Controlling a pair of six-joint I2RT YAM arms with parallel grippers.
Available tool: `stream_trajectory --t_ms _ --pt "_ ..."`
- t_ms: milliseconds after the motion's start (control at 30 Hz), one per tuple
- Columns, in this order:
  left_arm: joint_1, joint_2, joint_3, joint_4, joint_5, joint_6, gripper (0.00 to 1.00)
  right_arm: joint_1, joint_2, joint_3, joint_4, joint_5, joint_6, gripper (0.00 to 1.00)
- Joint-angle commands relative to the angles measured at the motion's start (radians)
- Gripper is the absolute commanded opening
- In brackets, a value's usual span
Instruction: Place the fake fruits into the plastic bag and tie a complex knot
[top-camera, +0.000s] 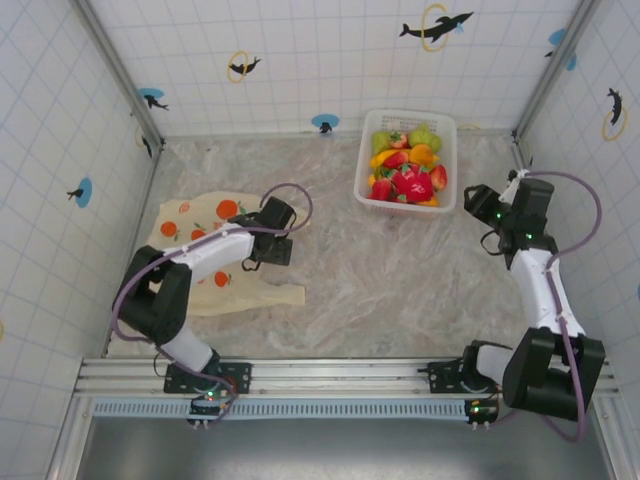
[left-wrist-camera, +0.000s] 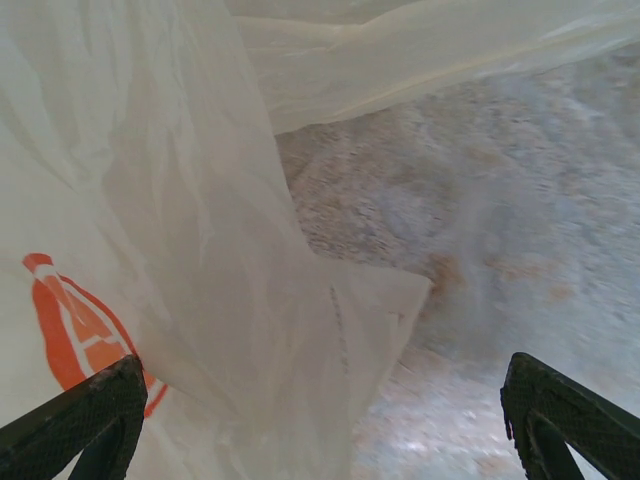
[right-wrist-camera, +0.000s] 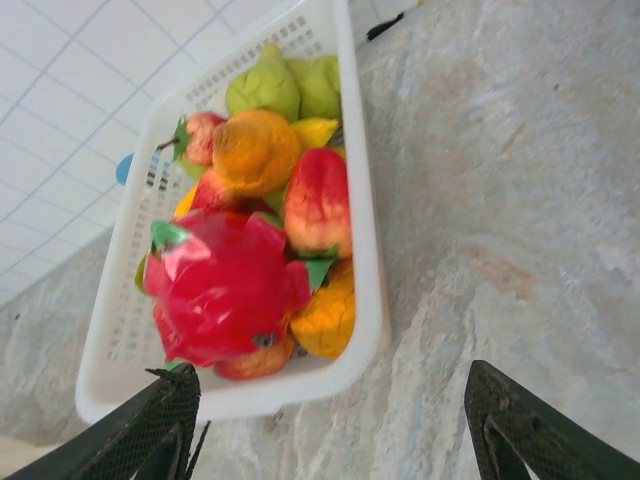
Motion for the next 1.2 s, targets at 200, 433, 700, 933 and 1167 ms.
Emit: stream_trajectory --t_ms 200,433,700,933,1167 --pt "-0.039 0.118 0.078 -0.095 -0.305 -0.022 0.75 0.108 -0.089 -0.072 -0.035 0.055 0.001 0.72" --pt "-0.039 0.05 0.122 -0.139 -0.305 -0.005 0.15 0.181 -0.125 -0.116 -0.027 0.029 0.006 0.72" --pt "-0.037 -0.173 0.269 -0.266 -0.19 0.106 0.0 0.473 -0.119 -0.201 0.28 0.041 0.11 0.89" --pt "-0.031 -0.282 0.444 -0.338 0.008 0.207 0.0 0.716 0.003 -0.239 0.632 0.203 0.106 1.0" --pt "-0.03 -0.297 0.535 -0.347 0.152 0.275 0.0 0.806 0.198 -0.14 0.869 0.235 0.035 1.0"
